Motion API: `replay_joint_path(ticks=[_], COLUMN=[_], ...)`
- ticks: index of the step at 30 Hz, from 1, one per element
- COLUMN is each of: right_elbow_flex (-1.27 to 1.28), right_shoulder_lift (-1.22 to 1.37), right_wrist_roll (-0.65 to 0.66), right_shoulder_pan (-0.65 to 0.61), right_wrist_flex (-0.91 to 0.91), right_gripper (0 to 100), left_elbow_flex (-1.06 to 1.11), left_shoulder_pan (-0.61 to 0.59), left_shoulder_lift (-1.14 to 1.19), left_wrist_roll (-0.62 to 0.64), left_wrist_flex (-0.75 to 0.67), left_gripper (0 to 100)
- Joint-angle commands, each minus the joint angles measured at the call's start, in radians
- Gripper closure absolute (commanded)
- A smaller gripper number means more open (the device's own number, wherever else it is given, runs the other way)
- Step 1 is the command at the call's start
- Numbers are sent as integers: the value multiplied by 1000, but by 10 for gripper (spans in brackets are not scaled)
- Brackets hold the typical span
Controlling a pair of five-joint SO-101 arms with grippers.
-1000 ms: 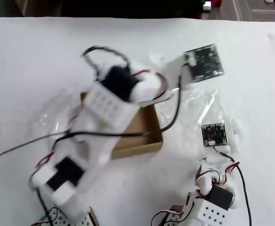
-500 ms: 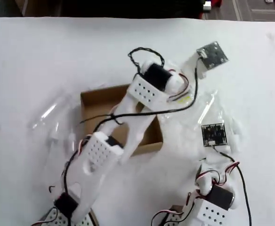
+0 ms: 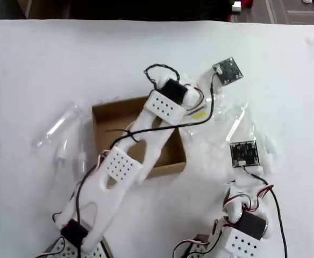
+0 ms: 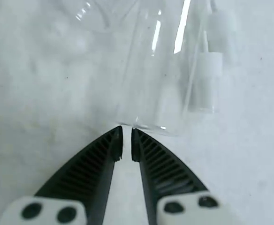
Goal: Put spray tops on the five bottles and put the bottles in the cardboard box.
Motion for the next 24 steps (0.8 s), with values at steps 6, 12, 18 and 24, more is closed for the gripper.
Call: replay_joint_path(ticks=[6,12,18,24], right_elbow_flex=[8,8,8,8], right_shoulder_lift=[-8,-8,-8,-8], right_wrist_roll=[8,8,8,8], right_shoulder_pan=[7,7,7,7], right_wrist_flex=[-15,-15,-15,-15], right_gripper=[982,982,982,982], left_elbow_flex=[-49,81,135,138], left_shoulder_pan=[-16,-7,-18,7], left_shoulder_lift=[27,31,1,4], left_wrist_roll=[-20,-140,-176,-222], left_wrist_flex=[-72,-74,-83,-72], left_gripper=[762,762,766,766])
